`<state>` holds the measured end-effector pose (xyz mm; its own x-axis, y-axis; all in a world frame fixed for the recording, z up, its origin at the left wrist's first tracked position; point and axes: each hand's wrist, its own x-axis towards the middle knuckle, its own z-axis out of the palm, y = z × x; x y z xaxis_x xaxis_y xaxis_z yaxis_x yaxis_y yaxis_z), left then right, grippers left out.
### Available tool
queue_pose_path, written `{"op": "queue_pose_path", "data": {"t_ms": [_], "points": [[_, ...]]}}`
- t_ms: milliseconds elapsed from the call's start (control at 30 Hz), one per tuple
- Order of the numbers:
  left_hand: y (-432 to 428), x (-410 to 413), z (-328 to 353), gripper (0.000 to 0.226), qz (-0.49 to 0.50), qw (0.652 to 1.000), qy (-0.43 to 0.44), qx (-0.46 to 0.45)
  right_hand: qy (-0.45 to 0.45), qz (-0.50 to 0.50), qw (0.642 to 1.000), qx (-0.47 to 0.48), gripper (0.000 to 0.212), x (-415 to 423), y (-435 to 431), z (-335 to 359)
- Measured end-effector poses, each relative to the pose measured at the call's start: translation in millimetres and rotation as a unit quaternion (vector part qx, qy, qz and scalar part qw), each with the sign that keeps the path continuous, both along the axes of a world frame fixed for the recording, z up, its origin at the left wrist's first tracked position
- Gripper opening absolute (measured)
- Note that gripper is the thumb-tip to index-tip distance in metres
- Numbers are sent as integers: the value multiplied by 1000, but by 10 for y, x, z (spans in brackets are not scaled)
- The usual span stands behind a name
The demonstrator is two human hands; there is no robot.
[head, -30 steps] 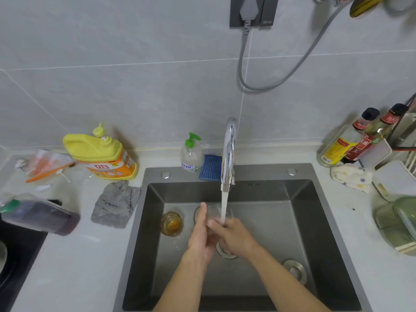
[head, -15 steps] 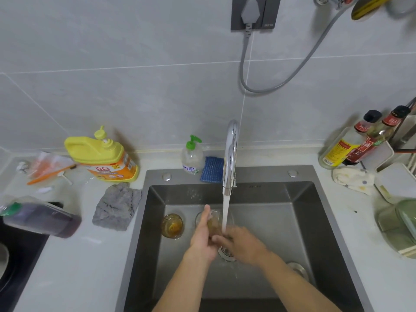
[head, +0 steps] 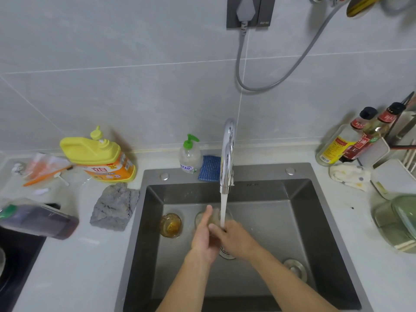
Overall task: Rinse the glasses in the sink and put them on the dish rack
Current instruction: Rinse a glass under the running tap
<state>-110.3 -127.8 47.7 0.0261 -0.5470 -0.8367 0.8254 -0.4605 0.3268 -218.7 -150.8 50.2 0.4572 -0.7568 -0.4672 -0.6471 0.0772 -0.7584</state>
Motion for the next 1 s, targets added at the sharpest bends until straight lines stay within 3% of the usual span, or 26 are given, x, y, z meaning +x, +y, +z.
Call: {"op": "queue_pose_path", "data": {"t_ms": [67, 133, 200, 300, 400, 467, 567, 700, 767, 900, 1000], "points": [[-25, 35, 35, 56, -2, 1000, -1, -2, -13, 32, 999, 13, 25, -66, 13, 13], [-49, 67, 60, 53, -1, 1000, -6, 5, 26, 90, 995, -35, 19, -179, -14, -9], [-41, 68, 69, 58, 3, 1000, 0, 17, 71, 93, 991, -67, 29, -188, -15, -16], [-2, 8, 65, 62, 4, 999, 35, 8, 45, 12, 998, -44, 42, -15, 23, -10], [7, 21, 79, 58, 6, 1000, 26, 7, -23, 26, 999, -24, 24, -36, 62, -72], [-8, 54, 85, 56, -5, 1000, 14, 6, 25, 101, 993, -62, 15, -152, 35, -93], [27, 56, 56, 56, -1, 1000, 14, 21, 88, 87, 988, -88, 32, -148, 27, -114], [80, 43, 24, 57, 4, 1000, 0, 18, -19, -15, 999, -37, 30, -8, 34, -18], [78, 77, 44, 52, -4, 1000, -7, 18, -36, 14, 999, -7, 23, -111, 17, 6], [106, 111, 136, 46, -21, 996, -36, 79, 99, 129, 975, -151, 43, -410, -53, -215], [202, 119, 117, 44, -55, 993, -37, 95, 48, 32, 988, -146, 42, -420, -74, -189]]}}
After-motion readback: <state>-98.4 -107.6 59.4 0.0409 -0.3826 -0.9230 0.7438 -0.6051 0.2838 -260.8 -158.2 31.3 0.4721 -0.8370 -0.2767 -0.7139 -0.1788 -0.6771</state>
